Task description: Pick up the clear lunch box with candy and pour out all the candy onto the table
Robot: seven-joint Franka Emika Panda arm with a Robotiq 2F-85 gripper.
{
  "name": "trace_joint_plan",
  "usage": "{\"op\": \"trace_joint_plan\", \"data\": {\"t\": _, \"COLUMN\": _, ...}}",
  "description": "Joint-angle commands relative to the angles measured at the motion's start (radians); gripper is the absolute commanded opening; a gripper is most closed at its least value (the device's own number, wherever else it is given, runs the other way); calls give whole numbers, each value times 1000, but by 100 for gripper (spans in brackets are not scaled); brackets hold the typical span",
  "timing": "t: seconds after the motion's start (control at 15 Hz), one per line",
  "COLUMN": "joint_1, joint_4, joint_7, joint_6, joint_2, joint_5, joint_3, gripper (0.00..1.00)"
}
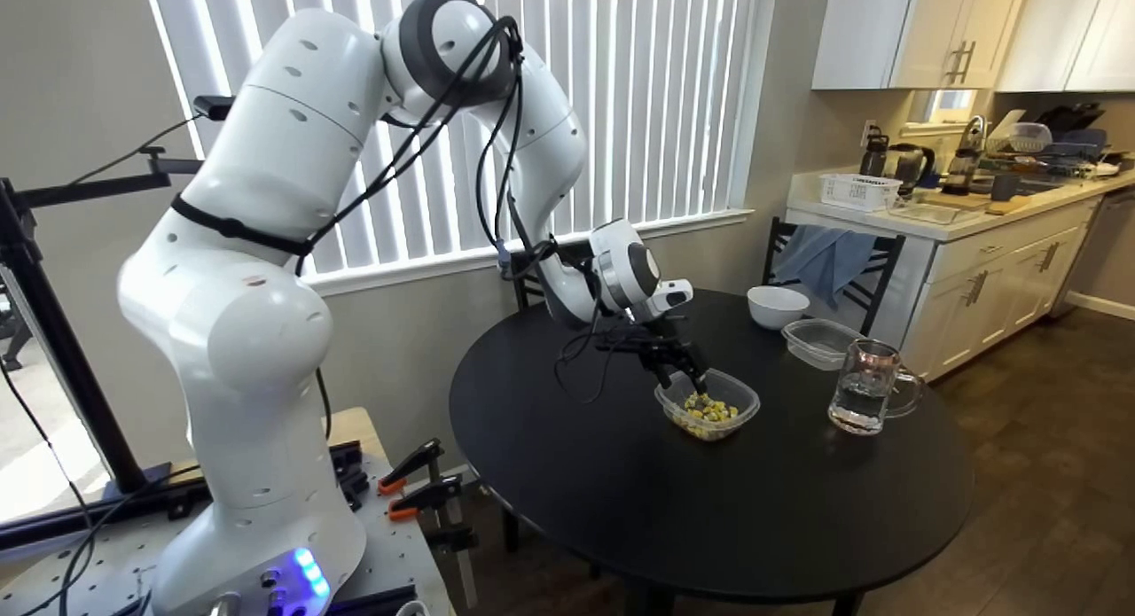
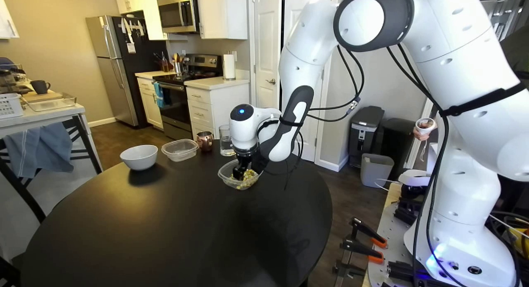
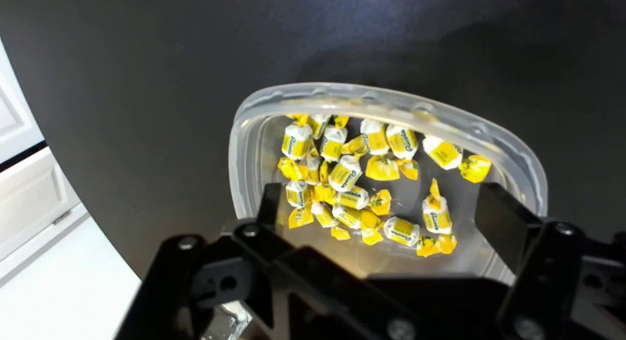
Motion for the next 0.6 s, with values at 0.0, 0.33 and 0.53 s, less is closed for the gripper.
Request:
{"op": "trace_joint_plan", "data": {"t": 0.0, "joint_1": -47, "joint_4": -28, "joint_7": -11, "joint_6": 19, "joint_2": -19, "joint_5": 55, "joint_3": 46, "gripper": 100}}
{"op": "trace_joint_plan", "data": {"t": 0.33, "joint_1": -116, "joint_4": -98, "joint_7": -134, "joint_6": 71, "joint_2": -65, "joint_5": 199, "joint_3": 172, "gripper": 100}}
{"op": "trace_joint_plan", "data": {"t": 0.53, "joint_1": -119, "joint_4": -145, "joint_7": -229, "joint_6": 111, "joint_2": -90, "joint_5": 305, "joint_3": 223, "gripper": 100}}
